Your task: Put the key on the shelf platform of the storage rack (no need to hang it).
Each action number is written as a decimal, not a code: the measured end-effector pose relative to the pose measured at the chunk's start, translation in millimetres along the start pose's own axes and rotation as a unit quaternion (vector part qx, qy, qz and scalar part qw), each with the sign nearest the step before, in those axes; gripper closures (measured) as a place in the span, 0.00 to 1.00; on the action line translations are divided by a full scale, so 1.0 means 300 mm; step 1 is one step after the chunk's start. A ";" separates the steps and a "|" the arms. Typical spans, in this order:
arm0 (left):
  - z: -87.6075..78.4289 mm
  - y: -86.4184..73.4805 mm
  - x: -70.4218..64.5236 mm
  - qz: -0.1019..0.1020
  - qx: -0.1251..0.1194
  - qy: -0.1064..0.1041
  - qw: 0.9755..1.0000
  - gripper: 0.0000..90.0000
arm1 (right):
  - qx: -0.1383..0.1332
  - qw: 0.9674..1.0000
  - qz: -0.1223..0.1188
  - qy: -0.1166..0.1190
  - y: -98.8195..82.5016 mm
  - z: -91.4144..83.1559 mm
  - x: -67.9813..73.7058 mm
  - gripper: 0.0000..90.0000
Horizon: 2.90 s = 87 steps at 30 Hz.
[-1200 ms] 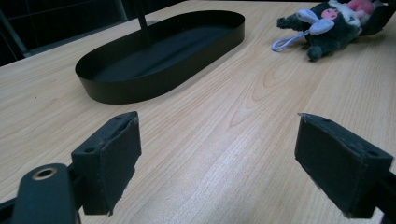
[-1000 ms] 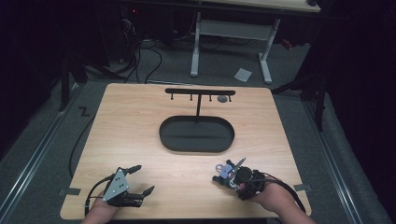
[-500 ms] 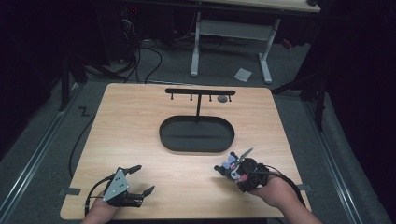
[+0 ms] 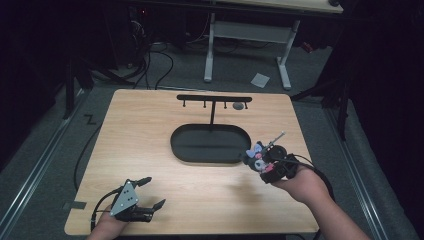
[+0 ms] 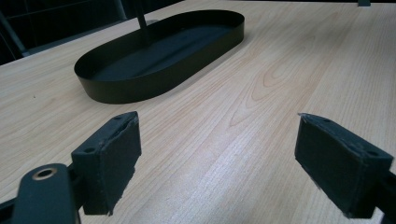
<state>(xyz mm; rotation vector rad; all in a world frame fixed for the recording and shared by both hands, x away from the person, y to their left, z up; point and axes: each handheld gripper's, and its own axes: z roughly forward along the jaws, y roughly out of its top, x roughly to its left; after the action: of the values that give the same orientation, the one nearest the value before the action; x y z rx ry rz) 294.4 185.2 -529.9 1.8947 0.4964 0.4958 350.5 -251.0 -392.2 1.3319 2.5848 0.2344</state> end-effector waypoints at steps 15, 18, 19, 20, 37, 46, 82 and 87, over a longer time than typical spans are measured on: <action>-0.001 0.000 0.000 0.000 -0.001 -0.001 1.000 0.17 | -0.010 0.998 0.054 -0.004 0.163 -0.092 -0.095 0.52; -0.001 0.000 0.001 -0.001 -0.001 -0.001 1.000 0.17 | -0.013 0.998 0.065 -0.004 0.193 -0.105 -0.106 0.52; -0.001 0.000 0.001 -0.001 -0.001 -0.002 1.000 0.17 | -0.015 0.998 0.067 -0.004 0.202 -0.110 -0.109 0.52; -0.002 0.000 0.001 -0.001 -0.001 -0.002 1.000 0.17 | -0.015 0.997 0.073 -0.003 0.212 -0.115 -0.112 0.52; -0.002 0.000 0.001 0.000 -0.001 -0.003 1.000 0.17 | -0.036 0.994 0.100 -0.012 0.334 -0.169 -0.156 0.52; -0.003 0.000 0.002 0.000 0.000 -0.005 1.000 0.17 | -0.047 0.993 0.109 -0.011 0.374 -0.181 -0.174 0.52; -0.002 -0.001 0.001 -0.001 -0.001 -0.002 1.000 0.17 | -0.045 0.992 0.108 -0.048 0.278 0.094 -0.199 0.52; -0.002 -0.001 0.000 0.000 -0.002 -0.002 1.000 0.17 | -0.045 0.992 0.106 -0.044 0.283 0.131 -0.183 0.52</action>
<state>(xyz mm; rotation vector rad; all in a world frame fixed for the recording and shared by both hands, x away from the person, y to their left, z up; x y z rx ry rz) 294.1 185.8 -529.9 1.8922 0.4936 0.4930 458.2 -245.3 -402.6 1.5456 2.3323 0.3160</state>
